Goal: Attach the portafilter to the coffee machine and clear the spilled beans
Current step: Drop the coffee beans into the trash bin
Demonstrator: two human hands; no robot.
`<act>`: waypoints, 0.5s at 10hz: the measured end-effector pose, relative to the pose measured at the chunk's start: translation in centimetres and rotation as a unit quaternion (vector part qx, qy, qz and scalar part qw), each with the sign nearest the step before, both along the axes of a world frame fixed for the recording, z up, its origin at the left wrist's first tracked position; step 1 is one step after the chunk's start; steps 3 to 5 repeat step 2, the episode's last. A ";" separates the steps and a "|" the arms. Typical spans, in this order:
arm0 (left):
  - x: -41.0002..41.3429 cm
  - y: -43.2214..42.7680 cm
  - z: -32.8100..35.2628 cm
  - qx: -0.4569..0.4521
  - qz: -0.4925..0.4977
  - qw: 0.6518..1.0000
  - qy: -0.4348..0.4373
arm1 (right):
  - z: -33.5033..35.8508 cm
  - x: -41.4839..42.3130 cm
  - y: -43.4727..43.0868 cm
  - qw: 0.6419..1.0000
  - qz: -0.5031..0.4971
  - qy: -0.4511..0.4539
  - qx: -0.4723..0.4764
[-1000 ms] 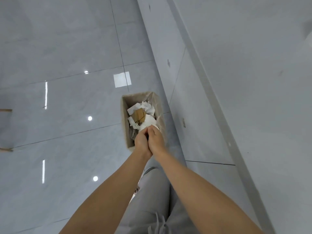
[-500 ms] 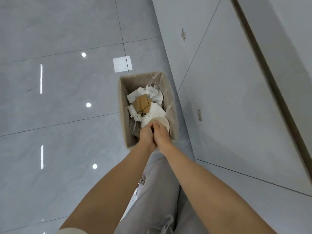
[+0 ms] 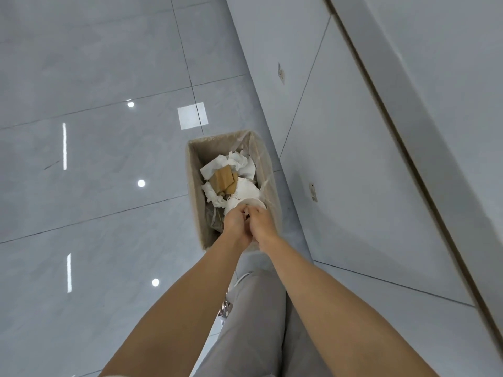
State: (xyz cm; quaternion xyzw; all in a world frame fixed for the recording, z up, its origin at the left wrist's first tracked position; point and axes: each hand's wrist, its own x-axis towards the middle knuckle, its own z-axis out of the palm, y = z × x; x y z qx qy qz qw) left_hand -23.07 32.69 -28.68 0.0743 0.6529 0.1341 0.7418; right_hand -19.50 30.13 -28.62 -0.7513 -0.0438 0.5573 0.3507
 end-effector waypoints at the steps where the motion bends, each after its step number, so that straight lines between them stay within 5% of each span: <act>1: -0.2 0.0 1.6 0.033 -0.002 0.999 -0.006 | 2.2 0.5 -0.5 1.000 -0.003 -0.011 -0.007; 5: -0.1 0.2 5.0 0.063 -0.027 0.998 0.007 | 5.6 1.2 -1.3 1.000 -0.010 -0.007 0.008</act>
